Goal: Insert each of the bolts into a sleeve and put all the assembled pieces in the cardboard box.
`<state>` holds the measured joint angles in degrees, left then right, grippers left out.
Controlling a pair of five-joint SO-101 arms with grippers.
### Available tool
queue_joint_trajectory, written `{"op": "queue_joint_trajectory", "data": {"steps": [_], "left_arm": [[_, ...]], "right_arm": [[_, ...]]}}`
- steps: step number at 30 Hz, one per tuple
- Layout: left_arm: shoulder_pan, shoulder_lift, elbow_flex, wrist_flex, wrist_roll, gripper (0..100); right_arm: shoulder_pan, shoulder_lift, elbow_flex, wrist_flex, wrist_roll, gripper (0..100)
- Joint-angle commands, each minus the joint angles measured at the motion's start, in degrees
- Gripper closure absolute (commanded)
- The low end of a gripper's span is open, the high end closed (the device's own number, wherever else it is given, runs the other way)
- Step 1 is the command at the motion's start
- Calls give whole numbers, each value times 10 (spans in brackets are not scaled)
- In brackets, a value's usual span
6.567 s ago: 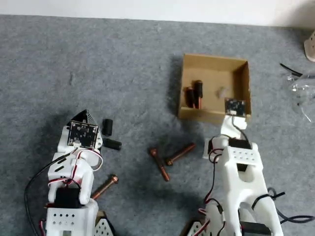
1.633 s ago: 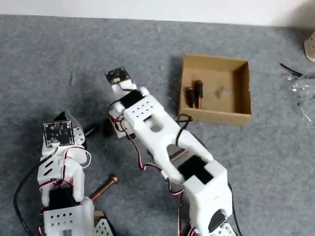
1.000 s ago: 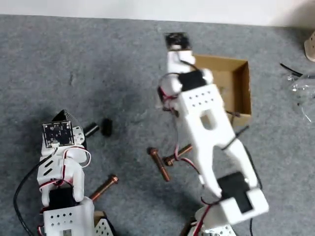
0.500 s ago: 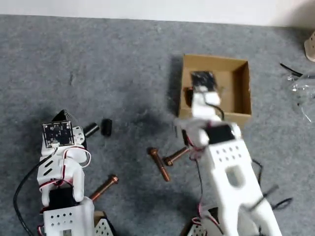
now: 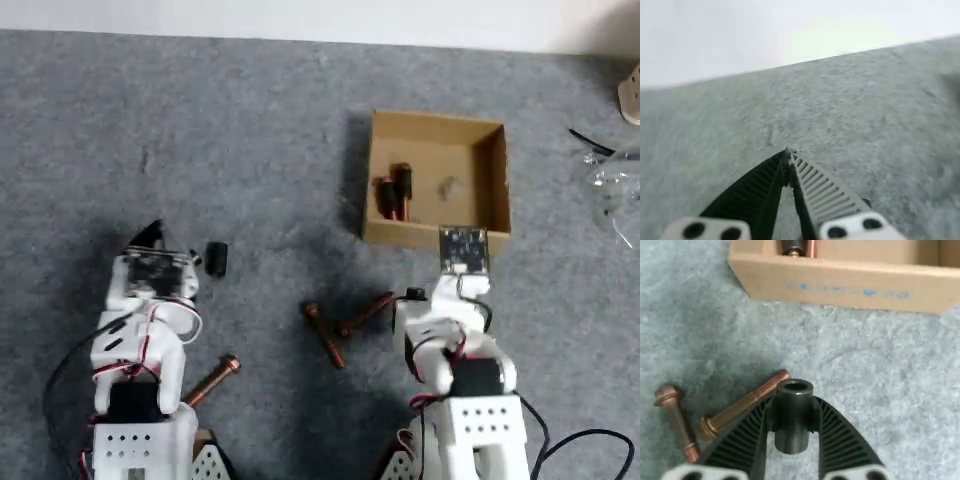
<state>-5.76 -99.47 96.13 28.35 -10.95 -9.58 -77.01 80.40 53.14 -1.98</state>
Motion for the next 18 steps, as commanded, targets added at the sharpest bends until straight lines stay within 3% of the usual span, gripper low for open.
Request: {"op": "queue_joint_trajectory", "data": {"steps": [1, 3, 7, 10, 13, 18], "left_arm": [[54, -3, 7, 19, -38, 989], [79, -3, -34, 71, -40, 989], [137, -2, -162, 276, -47, 989], [189, -2, -187, 375, -118, 989], [211, -1, -175, 418, -144, 989], [204, 15, -137, 411, -145, 989]], "right_arm": [[7, -58, 22, -22, 9, 994], [7, -78, 44, -38, 9, 994], [9, -99, 86, -80, 33, 994], [7, -102, 90, -88, 40, 994], [7, -102, 91, -90, 40, 994], [7, -102, 93, -90, 40, 994]]}}
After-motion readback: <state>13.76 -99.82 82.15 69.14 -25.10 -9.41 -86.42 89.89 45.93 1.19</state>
